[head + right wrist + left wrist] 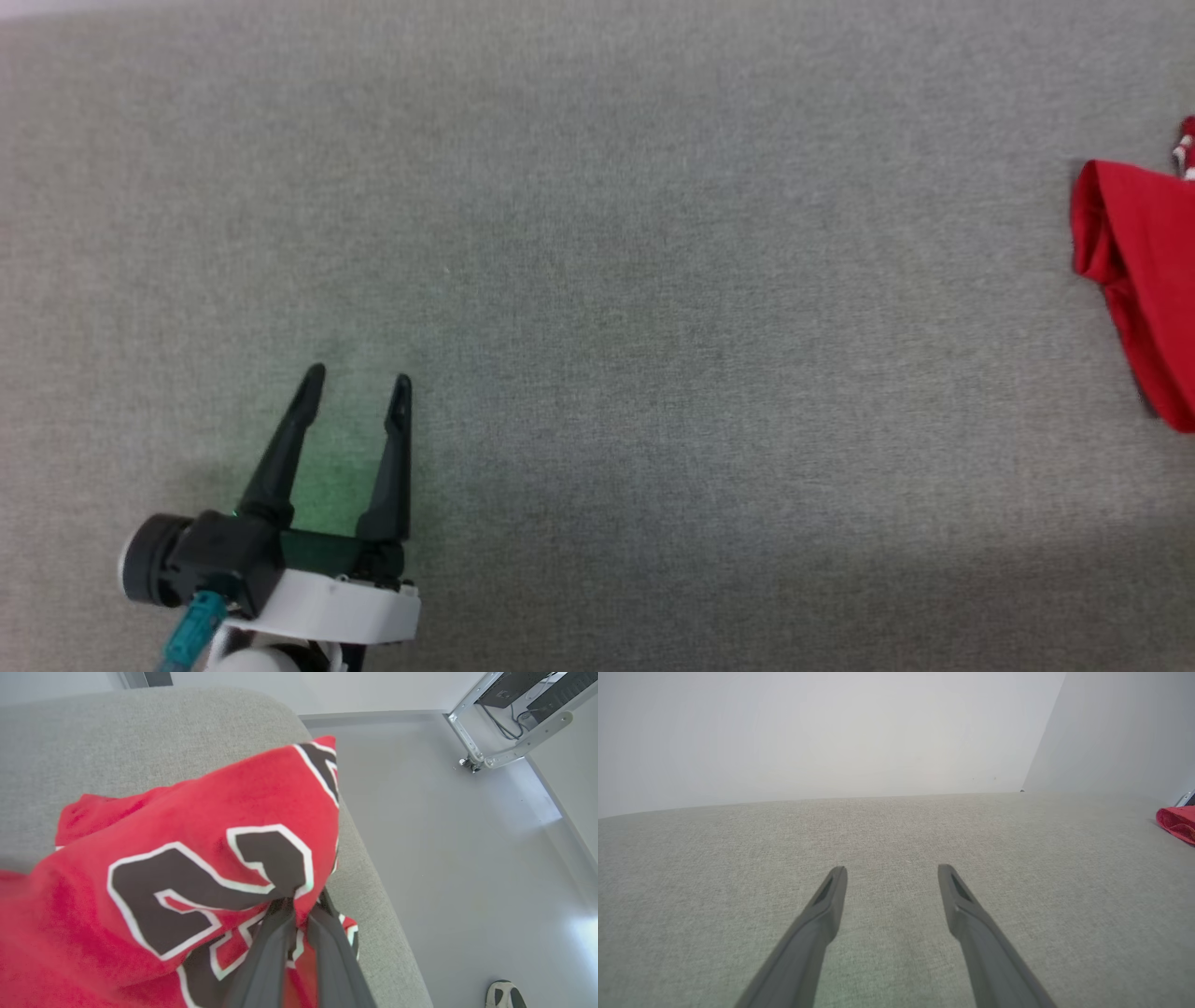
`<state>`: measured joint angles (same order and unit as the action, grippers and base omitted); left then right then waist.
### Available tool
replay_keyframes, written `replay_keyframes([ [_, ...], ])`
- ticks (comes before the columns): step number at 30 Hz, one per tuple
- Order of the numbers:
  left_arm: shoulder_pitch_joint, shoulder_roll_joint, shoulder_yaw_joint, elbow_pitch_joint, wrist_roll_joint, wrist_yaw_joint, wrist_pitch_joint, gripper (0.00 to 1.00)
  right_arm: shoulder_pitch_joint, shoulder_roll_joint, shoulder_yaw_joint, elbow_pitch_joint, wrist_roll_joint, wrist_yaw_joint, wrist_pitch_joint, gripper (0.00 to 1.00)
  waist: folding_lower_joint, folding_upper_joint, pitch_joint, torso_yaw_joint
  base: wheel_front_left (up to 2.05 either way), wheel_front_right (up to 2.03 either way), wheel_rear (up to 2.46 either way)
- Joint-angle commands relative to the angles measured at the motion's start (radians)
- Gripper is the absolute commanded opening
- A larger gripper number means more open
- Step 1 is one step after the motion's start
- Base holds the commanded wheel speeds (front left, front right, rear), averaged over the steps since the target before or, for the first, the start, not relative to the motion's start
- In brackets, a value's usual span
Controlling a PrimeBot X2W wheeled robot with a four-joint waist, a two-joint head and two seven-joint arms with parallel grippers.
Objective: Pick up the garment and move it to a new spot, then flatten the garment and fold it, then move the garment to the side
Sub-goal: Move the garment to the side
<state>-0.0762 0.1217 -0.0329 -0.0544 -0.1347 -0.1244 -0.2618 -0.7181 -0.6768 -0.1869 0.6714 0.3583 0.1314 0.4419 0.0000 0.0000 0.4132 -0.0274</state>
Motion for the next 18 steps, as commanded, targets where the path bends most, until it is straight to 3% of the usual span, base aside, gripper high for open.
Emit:
replay_keyframes([
  [1, -0.011, 0.007, 0.005, -0.009, 0.006, -0.004, -0.003, 1.00, -0.026, 0.020, -0.006, 0.030, -0.023, -0.002, -0.017, 0.00, 0.0000, 0.0000, 0.031, 0.006, 0.00, 0.00, 0.00],
  [12, -0.005, 0.017, 0.015, -0.055, 0.023, 0.001, -0.003, 1.00, -0.122, 0.069, -0.035, 0.248, -0.202, -0.002, -0.142, 0.00, 0.0000, 0.0000, 0.046, 0.013, 0.00, 0.00, 0.00],
  [13, -0.004, 0.016, 0.015, -0.057, 0.023, 0.002, -0.003, 1.00, -0.128, 0.073, -0.038, 0.262, -0.213, -0.002, -0.153, 0.28, 0.0000, 0.0000, 0.045, 0.011, 0.00, 0.00, 0.00],
  [14, -0.002, 0.015, 0.015, -0.060, 0.023, 0.003, -0.003, 1.00, -0.137, 0.075, -0.040, 0.272, -0.219, -0.002, -0.162, 0.49, 0.0000, 0.0000, 0.041, 0.009, 0.00, 0.00, 0.00],
  [15, 0.001, 0.014, 0.014, -0.061, 0.023, 0.003, -0.003, 1.00, -0.145, 0.076, -0.043, 0.279, -0.223, -0.002, -0.174, 0.94, 0.0000, 0.0000, 0.037, 0.007, 0.00, 0.00, 0.00],
  [16, 0.004, 0.012, 0.012, -0.061, 0.024, 0.004, -0.003, 1.00, -0.152, 0.077, -0.045, 0.287, -0.227, -0.002, -0.184, 1.00, 0.0000, 0.0000, 0.031, 0.005, 0.00, 0.00, 0.00],
  [18, 0.007, 0.009, 0.009, -0.057, 0.023, 0.004, -0.003, 1.00, -0.158, 0.085, -0.037, 0.298, -0.229, -0.002, -0.206, 1.00, 0.0000, 0.0000, 0.015, 0.000, 0.00, 0.00, 0.00],
])
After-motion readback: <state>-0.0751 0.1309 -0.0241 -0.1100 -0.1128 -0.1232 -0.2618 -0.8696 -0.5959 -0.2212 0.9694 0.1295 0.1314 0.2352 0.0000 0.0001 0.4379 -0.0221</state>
